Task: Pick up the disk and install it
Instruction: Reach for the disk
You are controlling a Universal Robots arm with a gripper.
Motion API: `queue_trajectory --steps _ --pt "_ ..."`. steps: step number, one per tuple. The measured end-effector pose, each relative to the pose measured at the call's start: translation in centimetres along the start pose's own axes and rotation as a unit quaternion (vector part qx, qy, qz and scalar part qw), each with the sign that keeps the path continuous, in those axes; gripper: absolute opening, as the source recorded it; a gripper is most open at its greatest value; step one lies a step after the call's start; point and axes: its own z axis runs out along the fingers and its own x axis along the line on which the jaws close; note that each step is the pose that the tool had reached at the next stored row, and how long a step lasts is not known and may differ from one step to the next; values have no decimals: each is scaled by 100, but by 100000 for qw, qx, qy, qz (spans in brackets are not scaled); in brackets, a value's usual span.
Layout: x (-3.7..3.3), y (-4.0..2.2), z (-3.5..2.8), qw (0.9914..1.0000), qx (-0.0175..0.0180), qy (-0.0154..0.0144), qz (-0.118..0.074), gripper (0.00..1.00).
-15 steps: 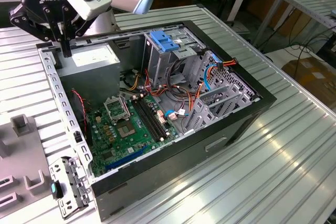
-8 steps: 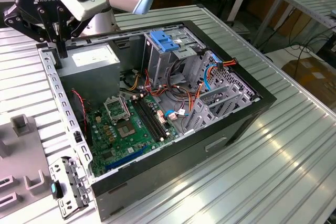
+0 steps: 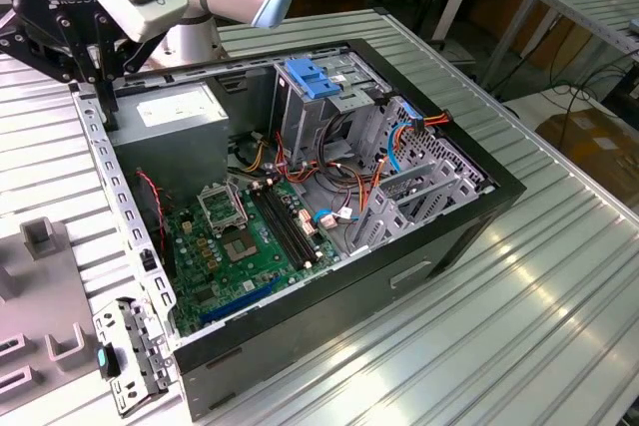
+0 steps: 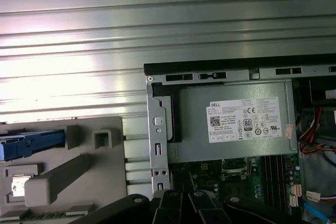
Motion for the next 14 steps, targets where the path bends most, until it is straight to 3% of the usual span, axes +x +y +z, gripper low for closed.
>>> queue_trajectory --steps 7,14 --pt "25 -2 0 100000 7 55 3 11" --pt "137 -11 2 100000 12 164 8 11"
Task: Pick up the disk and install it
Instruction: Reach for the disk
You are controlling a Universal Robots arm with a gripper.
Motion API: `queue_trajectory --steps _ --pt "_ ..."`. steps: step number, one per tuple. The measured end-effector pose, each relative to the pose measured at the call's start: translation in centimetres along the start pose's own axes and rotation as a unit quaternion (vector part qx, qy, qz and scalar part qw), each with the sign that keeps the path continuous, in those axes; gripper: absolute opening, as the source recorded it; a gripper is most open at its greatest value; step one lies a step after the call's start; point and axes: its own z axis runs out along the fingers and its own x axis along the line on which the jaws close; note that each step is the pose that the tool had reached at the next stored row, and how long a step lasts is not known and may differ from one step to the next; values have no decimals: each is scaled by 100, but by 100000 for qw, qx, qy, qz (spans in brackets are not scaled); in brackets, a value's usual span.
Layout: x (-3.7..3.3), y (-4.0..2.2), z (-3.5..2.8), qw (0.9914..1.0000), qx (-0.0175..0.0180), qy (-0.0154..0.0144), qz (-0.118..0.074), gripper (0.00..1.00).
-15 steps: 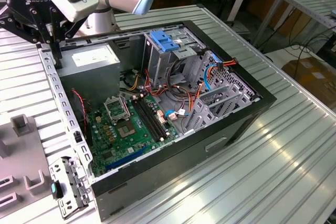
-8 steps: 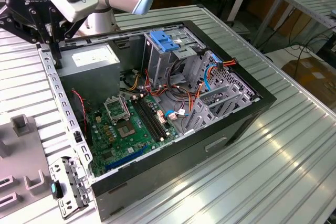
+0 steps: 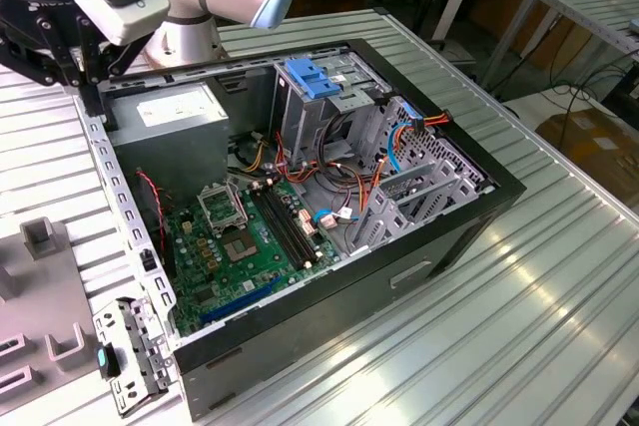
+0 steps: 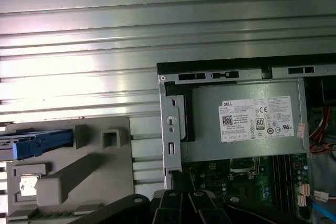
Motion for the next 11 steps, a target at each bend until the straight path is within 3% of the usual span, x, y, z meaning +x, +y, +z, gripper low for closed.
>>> queue_trajectory --steps 11 --pt "194 -15 2 100000 -6 202 9 11"
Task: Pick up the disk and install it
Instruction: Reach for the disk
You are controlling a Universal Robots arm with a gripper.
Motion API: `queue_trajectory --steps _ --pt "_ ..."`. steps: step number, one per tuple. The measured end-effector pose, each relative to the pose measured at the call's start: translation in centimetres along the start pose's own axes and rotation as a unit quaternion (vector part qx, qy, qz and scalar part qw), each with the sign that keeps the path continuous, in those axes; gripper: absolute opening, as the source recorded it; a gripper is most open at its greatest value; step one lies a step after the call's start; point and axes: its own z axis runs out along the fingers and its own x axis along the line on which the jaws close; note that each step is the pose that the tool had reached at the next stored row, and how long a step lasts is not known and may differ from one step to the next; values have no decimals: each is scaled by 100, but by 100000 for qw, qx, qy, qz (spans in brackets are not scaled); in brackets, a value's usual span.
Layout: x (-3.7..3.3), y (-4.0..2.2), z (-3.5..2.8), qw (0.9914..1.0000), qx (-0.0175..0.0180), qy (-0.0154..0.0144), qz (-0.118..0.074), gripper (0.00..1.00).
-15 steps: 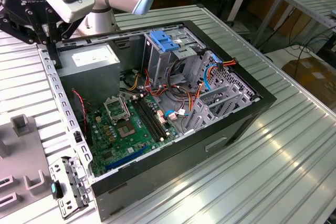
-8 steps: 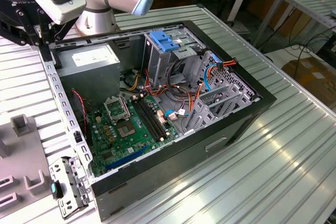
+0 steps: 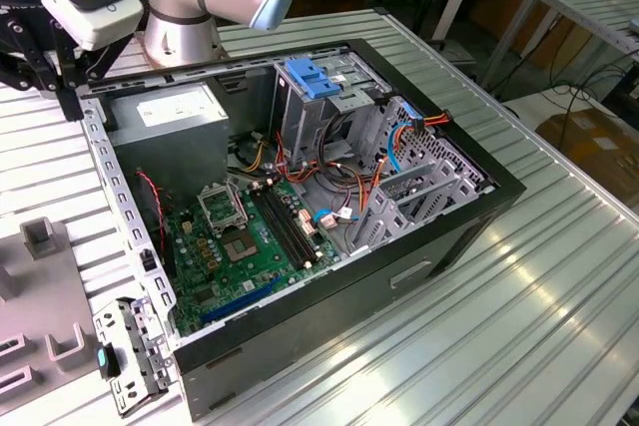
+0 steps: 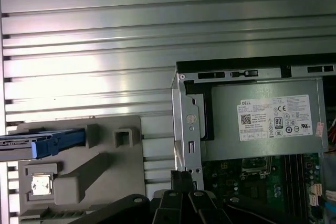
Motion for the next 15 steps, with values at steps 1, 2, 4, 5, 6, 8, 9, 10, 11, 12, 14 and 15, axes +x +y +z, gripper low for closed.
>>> queue_trajectory --steps 1,2,4,5,6,8,9,10,11,12,14,15 --pt "34 -3 1 100000 -13 2 -5 11" --pt "58 -4 2 100000 -24 -3 -2 11" --pt "116 -9 0 100000 -26 4 -6 11" --pt "147 -11 0 100000 -31 6 -1 11" --pt "182 -12 0 100000 -40 2 2 11" --pt "263 -16 0 100000 -43 2 0 11" --pt "299 -14 1 100000 -47 6 -5 11" --pt "353 -12 2 100000 -54 8 -6 11" --pt "387 -12 2 100000 -61 7 2 11" --pt "448 -14 3 100000 -81 13 2 11" --pt "497 -17 3 100000 -96 34 5 11" --pt "519 -19 3 100000 -99 61 3 11"
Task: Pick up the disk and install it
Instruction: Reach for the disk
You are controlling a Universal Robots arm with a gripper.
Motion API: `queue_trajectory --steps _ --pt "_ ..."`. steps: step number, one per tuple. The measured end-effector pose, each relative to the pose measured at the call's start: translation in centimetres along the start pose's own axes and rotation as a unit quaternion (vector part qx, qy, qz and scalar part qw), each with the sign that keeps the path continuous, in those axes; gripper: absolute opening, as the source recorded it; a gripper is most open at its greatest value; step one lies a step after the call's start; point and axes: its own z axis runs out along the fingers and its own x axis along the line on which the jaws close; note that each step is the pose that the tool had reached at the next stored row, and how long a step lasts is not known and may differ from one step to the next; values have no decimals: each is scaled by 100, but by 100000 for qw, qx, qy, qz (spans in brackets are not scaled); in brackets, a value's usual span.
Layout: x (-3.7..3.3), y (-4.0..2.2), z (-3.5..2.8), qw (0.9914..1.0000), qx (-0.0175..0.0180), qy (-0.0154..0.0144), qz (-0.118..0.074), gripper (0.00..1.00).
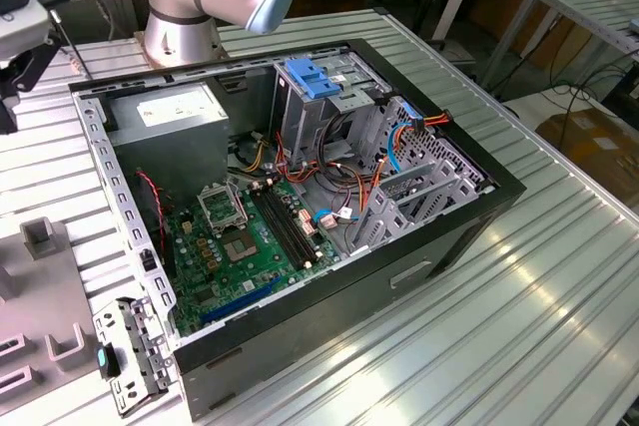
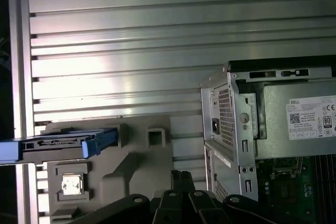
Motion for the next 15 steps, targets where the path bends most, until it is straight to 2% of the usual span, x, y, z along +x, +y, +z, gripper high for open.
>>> queue_trajectory --steps 3,10,15 --pt "38 -3 0 100000 -6 40 3 11" --pt "43 -3 1 100000 -6 39 3 11" --pt "77 -6 0 100000 -6 39 6 11"
